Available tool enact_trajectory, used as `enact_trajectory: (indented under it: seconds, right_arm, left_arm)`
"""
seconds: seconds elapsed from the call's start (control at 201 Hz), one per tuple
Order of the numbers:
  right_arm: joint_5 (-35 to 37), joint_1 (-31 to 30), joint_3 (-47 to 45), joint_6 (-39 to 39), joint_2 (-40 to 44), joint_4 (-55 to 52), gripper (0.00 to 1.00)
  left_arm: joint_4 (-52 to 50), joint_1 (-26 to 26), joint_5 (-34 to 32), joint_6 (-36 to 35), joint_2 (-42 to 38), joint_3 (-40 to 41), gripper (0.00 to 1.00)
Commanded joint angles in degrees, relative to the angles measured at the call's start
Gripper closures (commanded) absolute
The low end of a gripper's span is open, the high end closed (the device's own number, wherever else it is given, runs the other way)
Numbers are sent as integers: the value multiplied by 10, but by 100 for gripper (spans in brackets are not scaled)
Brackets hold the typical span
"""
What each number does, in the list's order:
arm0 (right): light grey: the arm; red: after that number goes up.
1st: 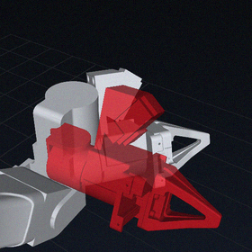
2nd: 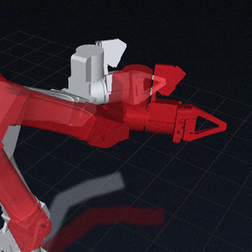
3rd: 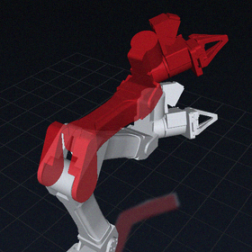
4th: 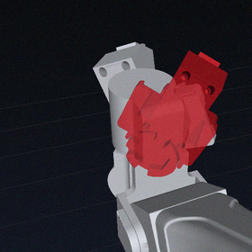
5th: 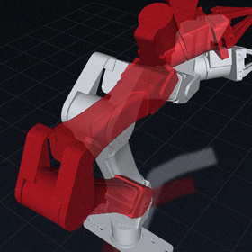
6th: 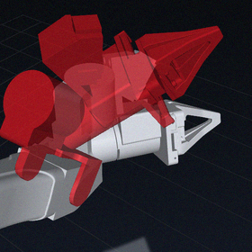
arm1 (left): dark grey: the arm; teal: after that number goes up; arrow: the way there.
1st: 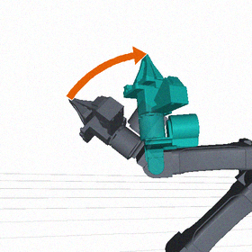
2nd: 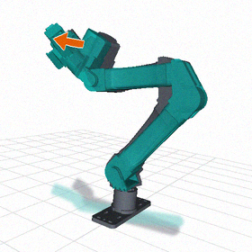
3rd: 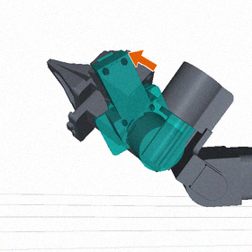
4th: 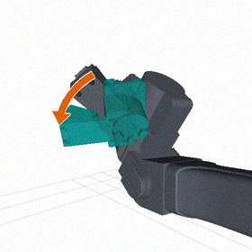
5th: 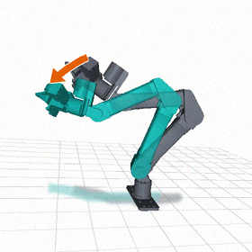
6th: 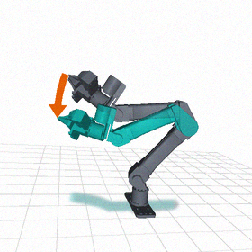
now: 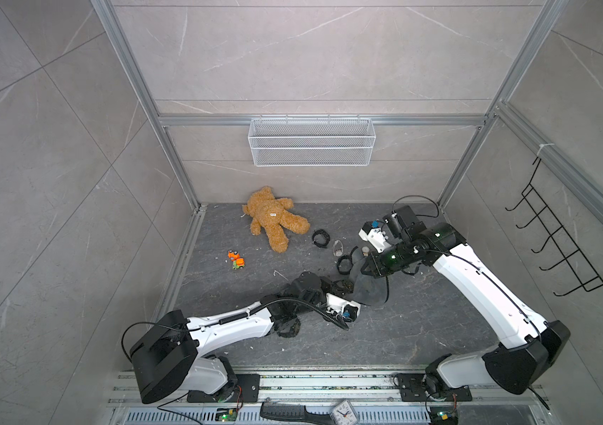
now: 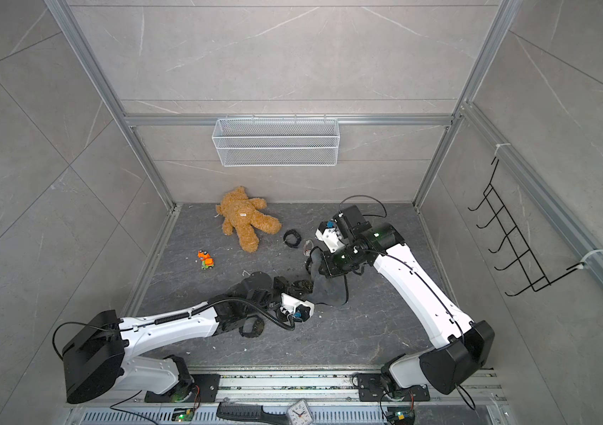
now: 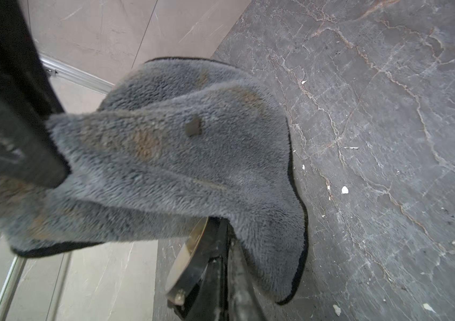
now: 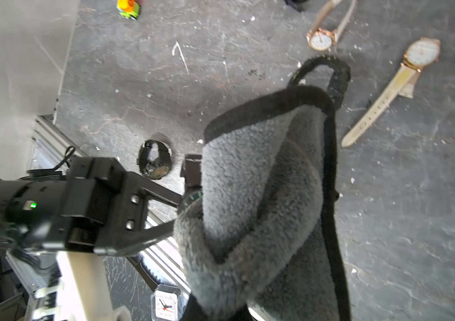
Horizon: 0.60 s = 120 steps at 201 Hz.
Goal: Wipe the watch dial
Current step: Wipe the dirt from the watch dial.
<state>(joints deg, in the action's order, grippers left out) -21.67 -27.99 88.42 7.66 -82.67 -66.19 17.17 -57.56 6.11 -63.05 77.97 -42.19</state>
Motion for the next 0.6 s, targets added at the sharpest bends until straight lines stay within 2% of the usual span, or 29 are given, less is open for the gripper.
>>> enact_trajectory:
  seconds: [0.0, 0.095, 0.319, 0.592]
  right_arm:
    - [-36, -1, 12, -11, -13, -10, 100]
    - [-55, -15, -8, 2, -8, 7, 100]
    - [-53, -81, -76, 58, 1, 64, 100]
    - [-45, -85, -155, 98, 25, 117, 100]
  left_arm:
    - [3, -4, 1, -15, -5, -24, 100]
    - [7, -5, 2, -23, 0, -28, 100]
    - [25, -7, 4, -31, 11, -34, 100]
    - [66, -7, -1, -25, 7, -39, 100]
